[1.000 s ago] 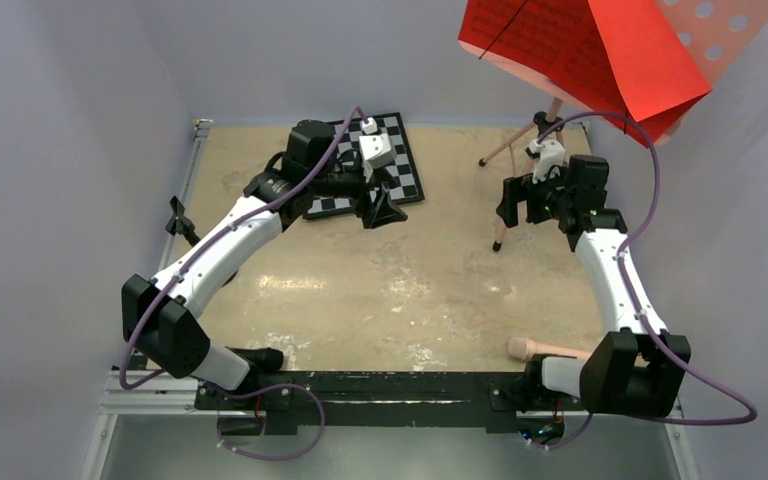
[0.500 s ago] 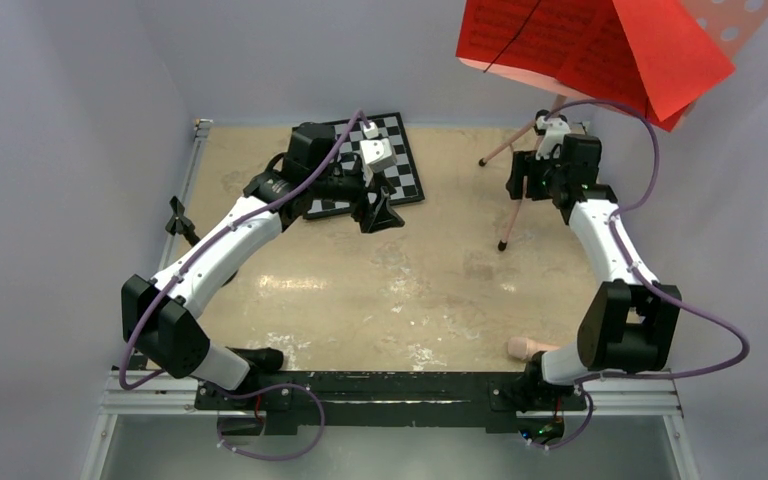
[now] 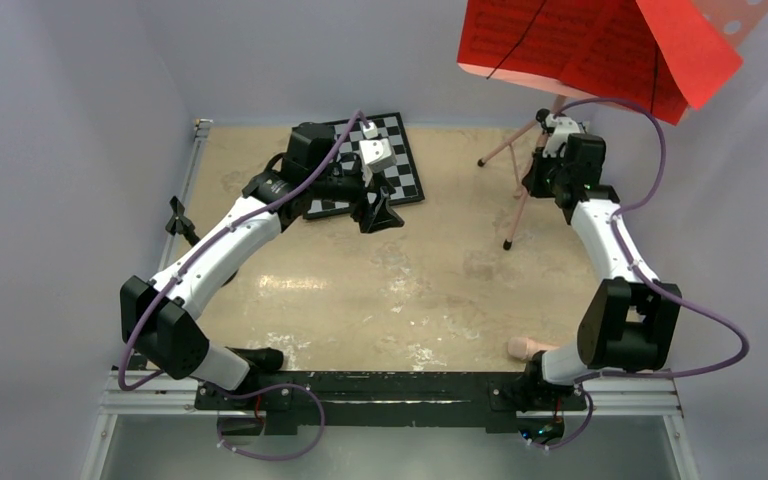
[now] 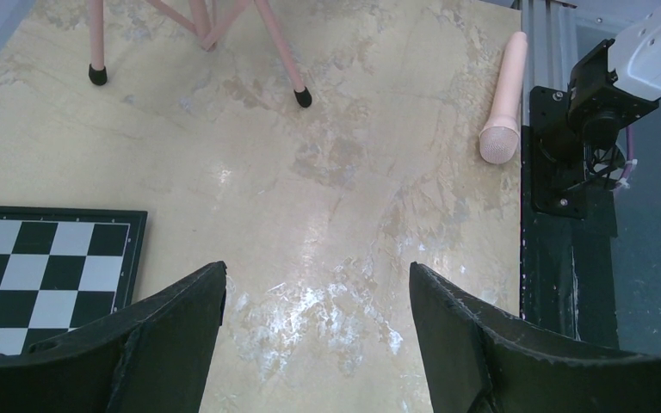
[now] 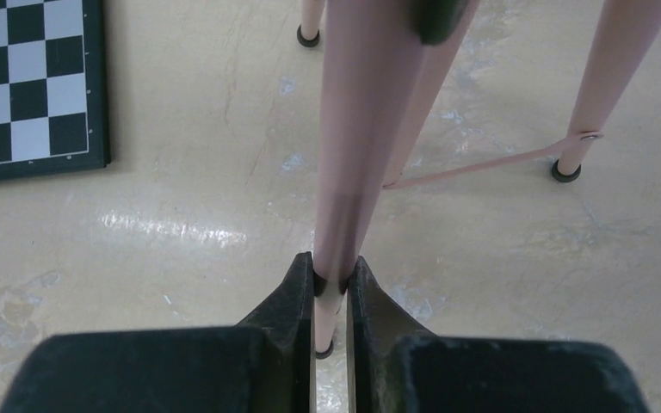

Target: Pack up the instrument practice props

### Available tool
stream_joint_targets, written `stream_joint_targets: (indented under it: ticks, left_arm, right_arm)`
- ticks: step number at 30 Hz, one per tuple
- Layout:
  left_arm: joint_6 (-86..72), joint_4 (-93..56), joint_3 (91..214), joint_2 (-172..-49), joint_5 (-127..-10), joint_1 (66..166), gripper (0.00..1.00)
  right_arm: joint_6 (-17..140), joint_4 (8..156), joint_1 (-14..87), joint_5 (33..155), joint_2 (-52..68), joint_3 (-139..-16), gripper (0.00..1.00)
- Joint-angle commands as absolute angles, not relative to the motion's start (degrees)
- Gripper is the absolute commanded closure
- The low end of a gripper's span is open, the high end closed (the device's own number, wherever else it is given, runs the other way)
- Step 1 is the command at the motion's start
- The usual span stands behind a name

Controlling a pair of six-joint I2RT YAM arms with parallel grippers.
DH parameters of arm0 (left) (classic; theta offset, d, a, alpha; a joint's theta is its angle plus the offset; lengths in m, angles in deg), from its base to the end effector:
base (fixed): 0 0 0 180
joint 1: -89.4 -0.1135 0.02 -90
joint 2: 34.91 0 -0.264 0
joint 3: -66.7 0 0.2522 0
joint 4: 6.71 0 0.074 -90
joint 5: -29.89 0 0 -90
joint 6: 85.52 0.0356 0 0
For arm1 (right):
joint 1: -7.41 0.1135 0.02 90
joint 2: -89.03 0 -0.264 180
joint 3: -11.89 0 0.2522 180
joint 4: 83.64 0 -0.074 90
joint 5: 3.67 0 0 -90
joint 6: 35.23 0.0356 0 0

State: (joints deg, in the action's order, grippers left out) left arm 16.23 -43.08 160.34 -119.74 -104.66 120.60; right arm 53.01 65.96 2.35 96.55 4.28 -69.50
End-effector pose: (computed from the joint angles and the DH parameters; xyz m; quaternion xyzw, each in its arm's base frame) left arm 0.2724 -0.1941 0.3691 0.4725 0.6645 -0.4005 0.4180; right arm 0.3375 -0.0235 0.3010 -0.0167 0.8793 0.0505 0.4733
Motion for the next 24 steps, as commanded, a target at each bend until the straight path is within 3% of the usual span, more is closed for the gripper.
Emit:
stream_joint_targets:
  ticks: [1, 10, 18, 24]
  left_arm:
    - [16.85, -41.94, 160.38, -118.53, -106.11, 120.83, 0.18]
    - [16.90, -34.17, 156.12, -119.68, -106.83, 121.16, 0.17]
    - [15.78, -12.23, 147.95, -123.99, -103.71, 124.90, 0.19]
    - [12.11, 3.07, 148.36, -133.03, -98.07, 128.96, 0.25]
  right_arm:
    - [49.49, 64.14, 3.11, 101.76, 8.49, -67.17, 1.00]
    - [44.09, 58.20, 3.11, 114.35, 16.29, -62.04, 1.00]
    - [39.56, 52.09, 3.11, 123.38, 22.08, -57.98, 1.00]
    - [33.37, 45.72, 3.11, 129.30, 27.38, -54.55, 1.00]
